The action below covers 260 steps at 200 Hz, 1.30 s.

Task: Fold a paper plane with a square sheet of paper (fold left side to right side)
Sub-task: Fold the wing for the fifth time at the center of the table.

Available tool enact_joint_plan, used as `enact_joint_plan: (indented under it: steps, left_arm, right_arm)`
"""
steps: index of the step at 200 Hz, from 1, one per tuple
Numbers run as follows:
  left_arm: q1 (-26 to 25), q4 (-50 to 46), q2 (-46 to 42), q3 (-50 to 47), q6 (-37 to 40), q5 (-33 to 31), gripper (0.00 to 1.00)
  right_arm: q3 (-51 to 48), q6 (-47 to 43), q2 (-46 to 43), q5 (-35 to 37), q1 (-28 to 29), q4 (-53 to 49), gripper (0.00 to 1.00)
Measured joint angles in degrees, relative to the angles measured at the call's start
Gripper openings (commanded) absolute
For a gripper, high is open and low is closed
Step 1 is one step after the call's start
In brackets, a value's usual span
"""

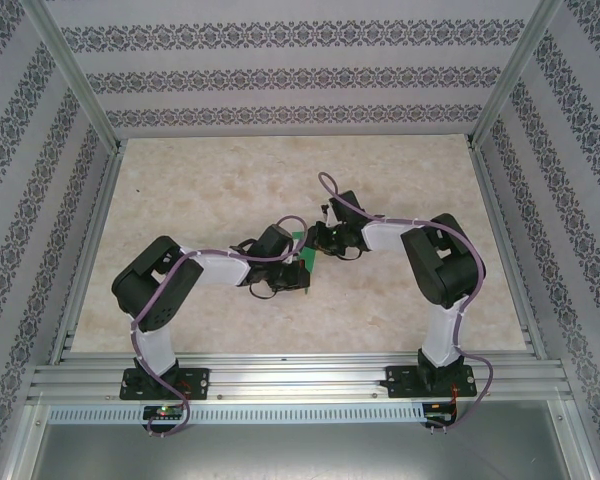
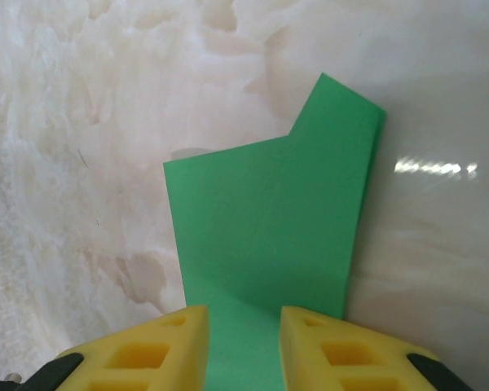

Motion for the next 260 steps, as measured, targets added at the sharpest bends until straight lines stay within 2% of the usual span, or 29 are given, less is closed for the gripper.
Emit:
enact_joint_plan:
  steps: [106,155,181,215,242,260]
  left_arm:
    - [-2.5,-6.7,-3.8,-2.1,2.0,0.5,0.07]
    - [-2.8,-16.5,-8.5,-3.1,2.9,1.9,0.08]
    - [0.4,-19.2,-14.0,-3.1,3.2,2.1,0.12]
    - [8.3,-20.0,-20.6,-3.2,3.3,1.0,0.16]
    - [12.7,-21.3,-23.3,-3.3,3.3,-4.0,0.2]
    - [14.0,-22.1,-24.1,-3.3,2.6,-8.9,0.29]
  right_arm:
    - [2.2,-0.5,1.0,-0.7,0.3,-3.3,0.31]
    - [2.3,-0.8,1.0,-0.7,0.3,-2.7,0.32]
    - [2.3,-1.6,0.3,0.8,0.3,-2.9,0.34]
    - [2.1,-2.7,-3.6,3.2,0.0,-4.8,0.41]
    - [2.1,-5.0,-10.1,7.0,-0.1,-8.4,0.48]
    - [2.2,-6.8,-14.5,11.2,0.4,-12.3,0.49]
